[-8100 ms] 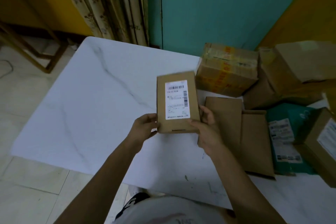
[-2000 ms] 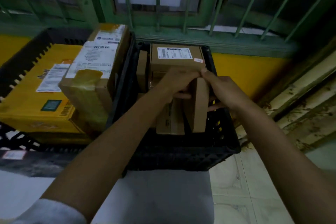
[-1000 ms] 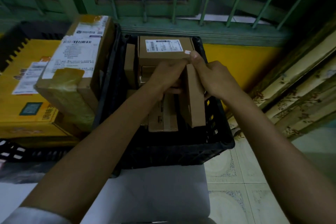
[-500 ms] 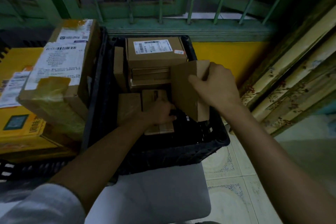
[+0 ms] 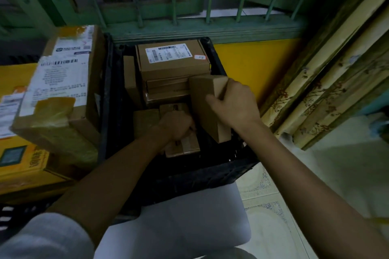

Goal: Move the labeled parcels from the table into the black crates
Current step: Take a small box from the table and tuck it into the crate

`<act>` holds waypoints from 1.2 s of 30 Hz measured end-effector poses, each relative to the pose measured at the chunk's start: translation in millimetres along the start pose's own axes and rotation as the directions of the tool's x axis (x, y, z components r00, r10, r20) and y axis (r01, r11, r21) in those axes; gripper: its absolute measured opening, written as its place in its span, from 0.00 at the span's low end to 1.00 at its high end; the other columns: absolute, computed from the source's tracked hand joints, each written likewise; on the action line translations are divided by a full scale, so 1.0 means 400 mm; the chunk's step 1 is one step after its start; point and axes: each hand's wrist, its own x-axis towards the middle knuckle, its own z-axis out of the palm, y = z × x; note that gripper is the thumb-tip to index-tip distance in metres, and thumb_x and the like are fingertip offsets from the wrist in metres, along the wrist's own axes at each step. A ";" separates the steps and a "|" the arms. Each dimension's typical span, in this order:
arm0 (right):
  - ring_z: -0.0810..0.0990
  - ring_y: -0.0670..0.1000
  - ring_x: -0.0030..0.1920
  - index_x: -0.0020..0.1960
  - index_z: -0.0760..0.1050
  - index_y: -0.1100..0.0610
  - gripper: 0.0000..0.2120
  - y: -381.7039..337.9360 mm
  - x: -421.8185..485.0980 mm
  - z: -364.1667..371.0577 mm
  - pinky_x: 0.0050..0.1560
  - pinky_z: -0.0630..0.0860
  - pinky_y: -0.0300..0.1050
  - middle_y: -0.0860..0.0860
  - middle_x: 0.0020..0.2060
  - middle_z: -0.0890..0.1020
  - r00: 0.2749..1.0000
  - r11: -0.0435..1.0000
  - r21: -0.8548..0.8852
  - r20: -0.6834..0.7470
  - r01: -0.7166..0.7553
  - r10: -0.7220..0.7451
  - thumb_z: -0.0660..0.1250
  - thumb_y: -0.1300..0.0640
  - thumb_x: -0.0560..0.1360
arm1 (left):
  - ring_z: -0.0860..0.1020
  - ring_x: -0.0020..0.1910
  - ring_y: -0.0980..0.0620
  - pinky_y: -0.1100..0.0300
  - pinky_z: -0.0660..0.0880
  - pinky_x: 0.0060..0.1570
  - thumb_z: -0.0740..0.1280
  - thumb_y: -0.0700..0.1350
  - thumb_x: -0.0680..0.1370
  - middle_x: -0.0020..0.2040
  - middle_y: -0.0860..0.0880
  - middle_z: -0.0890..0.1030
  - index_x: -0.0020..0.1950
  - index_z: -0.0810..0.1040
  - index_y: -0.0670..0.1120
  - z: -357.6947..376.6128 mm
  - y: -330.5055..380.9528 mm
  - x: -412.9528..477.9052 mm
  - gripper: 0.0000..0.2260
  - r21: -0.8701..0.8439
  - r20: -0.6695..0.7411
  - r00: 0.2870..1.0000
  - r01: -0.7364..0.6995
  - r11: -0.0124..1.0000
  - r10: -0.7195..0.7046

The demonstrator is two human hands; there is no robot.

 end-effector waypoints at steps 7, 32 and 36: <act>0.81 0.62 0.46 0.59 0.72 0.61 0.22 0.014 -0.056 0.078 0.37 0.70 0.46 0.59 0.45 0.82 0.999 0.998 -0.036 0.011 0.053 -0.053 0.68 0.47 0.74 | 0.77 0.57 0.43 0.53 0.73 0.55 0.61 0.47 0.80 0.59 0.41 0.79 0.60 0.77 0.41 0.014 -0.009 0.005 0.14 -0.267 0.035 0.981 0.195 0.944 -0.193; 0.74 0.62 0.63 0.77 0.51 0.62 0.47 0.069 0.021 0.170 0.52 0.73 0.46 0.63 0.66 0.72 0.657 0.905 -0.387 0.731 0.178 0.183 0.77 0.56 0.69 | 0.51 0.75 0.38 0.47 0.56 0.73 0.72 0.54 0.73 0.79 0.45 0.43 0.79 0.51 0.50 0.012 0.001 0.080 0.41 -0.476 0.034 0.958 0.266 0.838 -0.285; 0.79 0.59 0.57 0.62 0.73 0.64 0.23 0.062 0.043 0.179 0.45 0.72 0.43 0.60 0.58 0.79 0.599 0.884 -0.397 0.779 0.246 0.184 0.74 0.55 0.72 | 0.53 0.75 0.40 0.47 0.57 0.72 0.66 0.55 0.76 0.79 0.46 0.47 0.76 0.60 0.49 0.020 -0.021 0.102 0.31 -0.301 0.044 0.976 0.216 0.929 -0.213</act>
